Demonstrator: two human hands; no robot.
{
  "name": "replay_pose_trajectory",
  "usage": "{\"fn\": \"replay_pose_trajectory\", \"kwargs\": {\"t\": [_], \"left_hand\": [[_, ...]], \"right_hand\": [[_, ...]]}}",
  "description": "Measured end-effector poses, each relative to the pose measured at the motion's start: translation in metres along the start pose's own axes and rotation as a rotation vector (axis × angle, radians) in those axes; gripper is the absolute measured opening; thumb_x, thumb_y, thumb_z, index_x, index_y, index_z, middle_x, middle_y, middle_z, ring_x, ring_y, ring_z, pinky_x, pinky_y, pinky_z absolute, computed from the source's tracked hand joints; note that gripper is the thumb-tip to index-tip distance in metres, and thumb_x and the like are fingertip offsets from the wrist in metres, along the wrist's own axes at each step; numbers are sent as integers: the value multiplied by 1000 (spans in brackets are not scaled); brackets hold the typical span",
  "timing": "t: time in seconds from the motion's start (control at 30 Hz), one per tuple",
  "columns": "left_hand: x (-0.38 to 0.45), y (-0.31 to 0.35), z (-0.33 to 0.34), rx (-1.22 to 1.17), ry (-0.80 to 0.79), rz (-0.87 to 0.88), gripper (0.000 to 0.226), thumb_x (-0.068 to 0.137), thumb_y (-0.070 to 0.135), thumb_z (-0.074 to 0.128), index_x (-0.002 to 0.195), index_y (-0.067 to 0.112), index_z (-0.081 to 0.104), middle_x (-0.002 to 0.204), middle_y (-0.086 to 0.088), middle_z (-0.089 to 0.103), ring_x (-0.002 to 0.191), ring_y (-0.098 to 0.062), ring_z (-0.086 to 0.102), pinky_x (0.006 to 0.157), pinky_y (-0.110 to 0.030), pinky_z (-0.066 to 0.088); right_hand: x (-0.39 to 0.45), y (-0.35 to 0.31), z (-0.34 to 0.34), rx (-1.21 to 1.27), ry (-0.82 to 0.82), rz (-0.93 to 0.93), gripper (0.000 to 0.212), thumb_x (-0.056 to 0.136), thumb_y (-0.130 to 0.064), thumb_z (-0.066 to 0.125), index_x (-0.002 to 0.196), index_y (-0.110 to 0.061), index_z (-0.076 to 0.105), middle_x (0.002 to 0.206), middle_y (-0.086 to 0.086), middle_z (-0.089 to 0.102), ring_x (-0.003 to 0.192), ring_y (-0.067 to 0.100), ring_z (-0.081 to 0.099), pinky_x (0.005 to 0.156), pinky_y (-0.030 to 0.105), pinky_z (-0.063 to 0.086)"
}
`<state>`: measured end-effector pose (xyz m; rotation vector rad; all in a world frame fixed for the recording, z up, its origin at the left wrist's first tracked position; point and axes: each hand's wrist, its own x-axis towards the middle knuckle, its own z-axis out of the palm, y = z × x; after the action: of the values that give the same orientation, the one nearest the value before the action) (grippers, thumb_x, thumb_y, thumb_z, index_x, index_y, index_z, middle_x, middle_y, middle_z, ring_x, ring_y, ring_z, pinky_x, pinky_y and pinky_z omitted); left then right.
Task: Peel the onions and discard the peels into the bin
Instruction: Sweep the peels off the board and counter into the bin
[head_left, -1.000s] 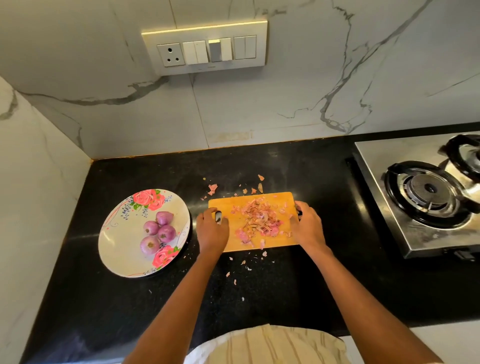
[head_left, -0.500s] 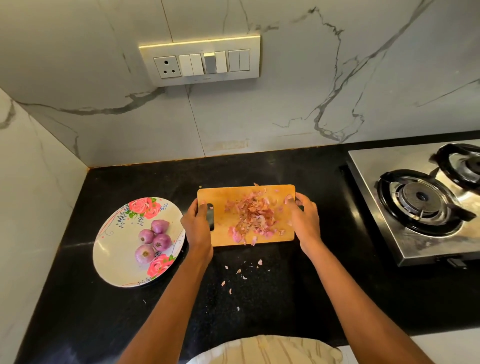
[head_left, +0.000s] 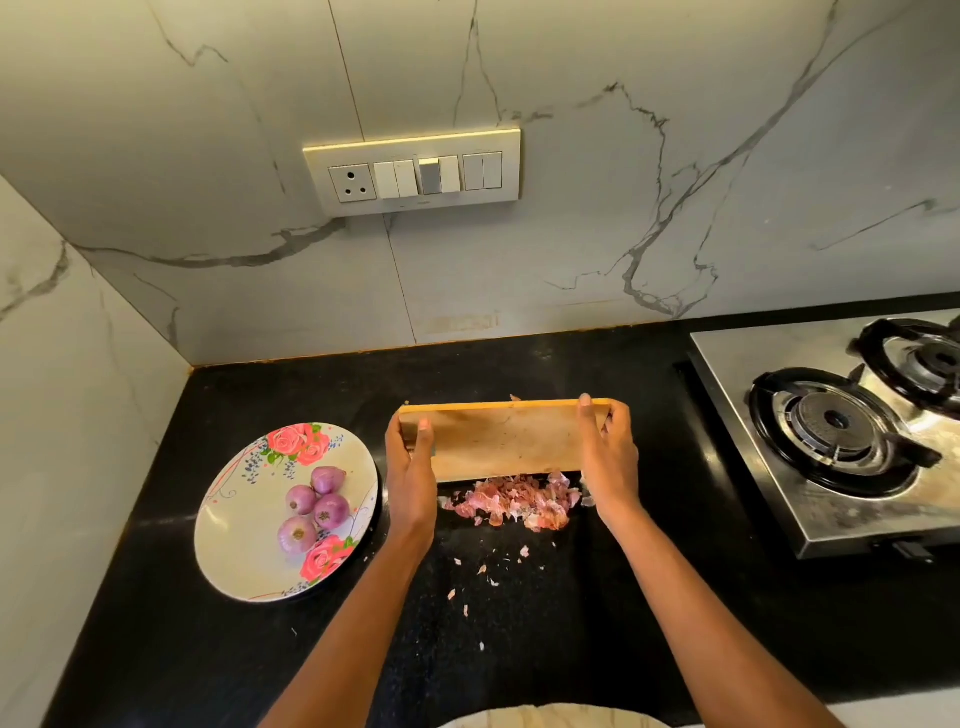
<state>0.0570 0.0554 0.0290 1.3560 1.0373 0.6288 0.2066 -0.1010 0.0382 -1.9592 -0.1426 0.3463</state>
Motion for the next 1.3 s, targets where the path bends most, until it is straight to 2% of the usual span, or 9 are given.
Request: {"fn": "replay_pose_trajectory", "kwargs": {"t": [0.07,0.23,0.4,0.67,0.77,0.9,1.03,1.17,1.3], "left_hand": [[-1,0,-1,20,-20,-16,58,103,51,44,154,27,33,155,-4,43,142,-23,40,117,-46,34],[-3,0,-4,-30,-6,-73,50,107,42,42,152,22,37,148,-5,47,137,-23,43,100,-35,36],[0,-1,-8,-9,-5,-54,49,106,45,42,150,22,39,146,-5,49,136,-24,45,115,-46,36],[3,-12,-12,38,-50,-46,53,106,50,37,153,25,35,153,-5,44,143,-26,39,114,-40,31],[9,-4,-12,150,-20,-35,63,103,58,32,157,27,29,158,-7,39,145,-31,37,119,-52,31],[11,12,-10,325,-12,64,66,102,58,34,159,29,21,162,-8,35,145,-33,38,117,-54,34],[13,8,-17,484,-36,188,69,98,55,39,158,27,24,162,-8,33,146,-30,37,117,-52,36],[31,5,-27,939,-80,621,46,99,45,55,141,24,55,150,-3,50,143,-24,43,125,-51,16],[47,25,-31,1069,-175,852,23,95,33,67,113,21,73,111,1,74,108,-20,69,119,-51,30]], "right_hand": [[0,1,0,-7,-17,-4,45,101,-61,42,128,-24,46,115,-4,55,105,19,57,83,35,49],[-4,-4,1,-21,-32,-28,38,103,-55,44,125,-24,46,115,-3,55,101,15,55,76,31,45],[-7,-3,1,2,-33,-49,38,103,-56,44,125,-25,47,115,-5,55,106,17,55,78,30,46],[-4,4,4,-45,-71,-58,47,99,-64,40,129,-28,46,124,1,57,114,23,58,86,36,53],[3,-1,3,-162,-64,-149,51,104,-56,39,147,-27,42,150,1,47,138,23,46,103,40,47],[7,2,3,-391,-61,-419,51,109,-43,28,156,-26,37,167,-5,23,156,17,14,124,44,28],[12,5,-2,-628,-93,-566,59,107,-49,22,156,-22,37,168,0,19,157,21,10,127,42,19],[18,8,-6,-766,-129,-688,48,106,-47,40,147,-23,50,160,3,39,153,26,27,121,44,27],[26,0,-9,-723,-195,-737,34,103,-44,50,128,-25,64,129,-4,64,127,18,53,105,36,45]]}}
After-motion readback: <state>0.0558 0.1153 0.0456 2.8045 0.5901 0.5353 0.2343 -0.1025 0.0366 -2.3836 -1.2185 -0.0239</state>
